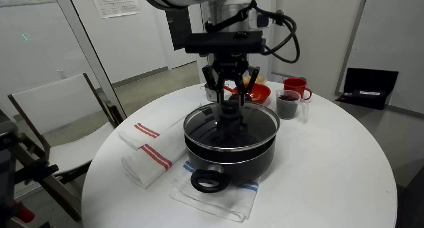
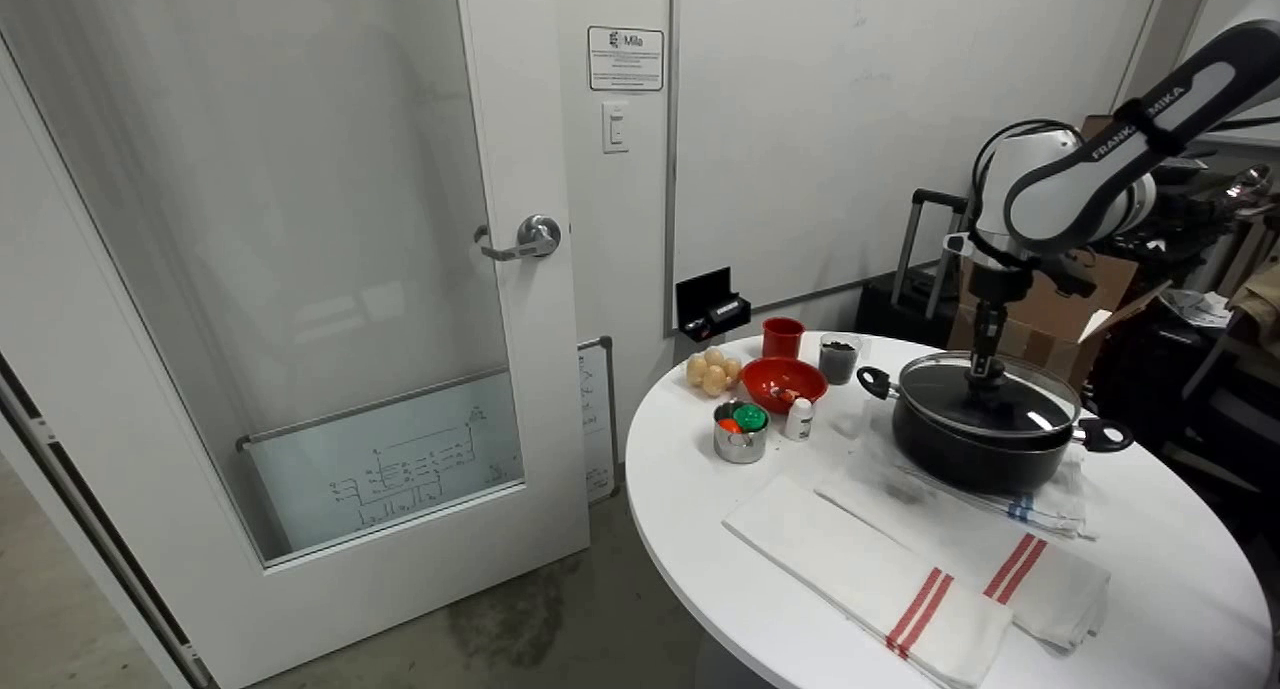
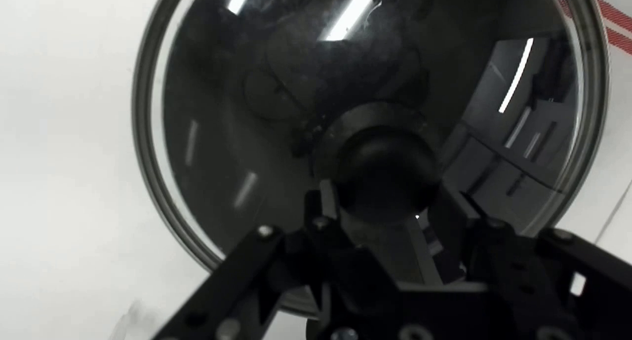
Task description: Remove the lid from the pot and place it on the table
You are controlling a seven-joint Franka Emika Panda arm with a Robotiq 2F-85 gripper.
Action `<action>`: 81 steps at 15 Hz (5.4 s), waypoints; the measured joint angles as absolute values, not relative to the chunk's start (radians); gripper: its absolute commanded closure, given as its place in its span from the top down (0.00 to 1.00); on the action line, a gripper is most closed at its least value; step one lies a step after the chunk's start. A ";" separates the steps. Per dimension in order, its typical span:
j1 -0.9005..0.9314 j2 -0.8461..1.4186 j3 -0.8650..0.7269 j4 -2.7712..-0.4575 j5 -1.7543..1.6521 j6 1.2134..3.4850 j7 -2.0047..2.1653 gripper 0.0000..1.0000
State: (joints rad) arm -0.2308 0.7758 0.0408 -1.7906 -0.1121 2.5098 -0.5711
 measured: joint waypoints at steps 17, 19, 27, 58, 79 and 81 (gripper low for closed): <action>-0.113 0.664 0.147 -1.769 -0.112 2.316 -0.657 0.23; -0.072 0.678 0.156 -1.732 -0.112 2.273 -0.665 0.23; 0.047 0.829 0.170 -1.539 -0.113 2.194 -0.681 0.23; 0.036 1.268 0.232 -1.072 -0.079 2.054 -0.923 0.23; 0.087 1.180 0.161 -1.296 -0.226 2.293 -0.922 0.81; 0.087 1.154 0.165 -1.329 -0.226 2.291 -0.922 0.95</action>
State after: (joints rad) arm 0.0872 1.1540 0.1651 -1.3289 -0.2257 2.2913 -0.9222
